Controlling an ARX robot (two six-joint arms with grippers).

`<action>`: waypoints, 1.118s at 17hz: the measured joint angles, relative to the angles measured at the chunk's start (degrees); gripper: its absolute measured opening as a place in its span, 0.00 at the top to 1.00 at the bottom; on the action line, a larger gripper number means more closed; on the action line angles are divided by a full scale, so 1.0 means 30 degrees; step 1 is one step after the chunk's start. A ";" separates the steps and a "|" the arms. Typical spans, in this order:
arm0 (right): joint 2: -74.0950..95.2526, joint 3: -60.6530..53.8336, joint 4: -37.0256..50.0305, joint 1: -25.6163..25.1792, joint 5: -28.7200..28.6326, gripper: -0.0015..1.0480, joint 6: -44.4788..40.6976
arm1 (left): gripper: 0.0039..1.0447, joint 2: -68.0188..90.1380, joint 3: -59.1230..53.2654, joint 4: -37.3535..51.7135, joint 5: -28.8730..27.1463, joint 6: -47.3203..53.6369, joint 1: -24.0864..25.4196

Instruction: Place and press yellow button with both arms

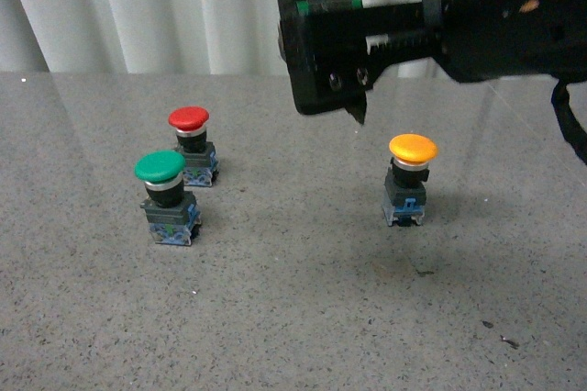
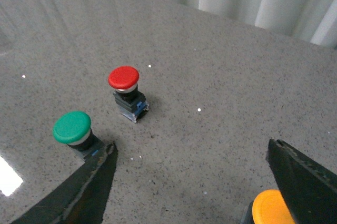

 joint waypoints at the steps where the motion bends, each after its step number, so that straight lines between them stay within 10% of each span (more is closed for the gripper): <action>1: 0.0248 0.0044 -0.0211 -0.0058 0.0160 0.21 -0.0153 | 0.06 0.0000 0.0000 0.0000 -0.0007 -0.0007 0.0000; 8: 0.1792 0.1406 -0.2812 -0.1020 0.0627 0.97 -0.0525 | 0.06 0.0000 0.0000 -0.0007 -0.0007 0.0000 0.0000; 19: 0.2076 0.1639 -0.4248 -0.2084 0.0328 0.98 -0.0714 | 0.06 0.0000 0.0000 -0.0007 0.0000 -0.0007 0.0000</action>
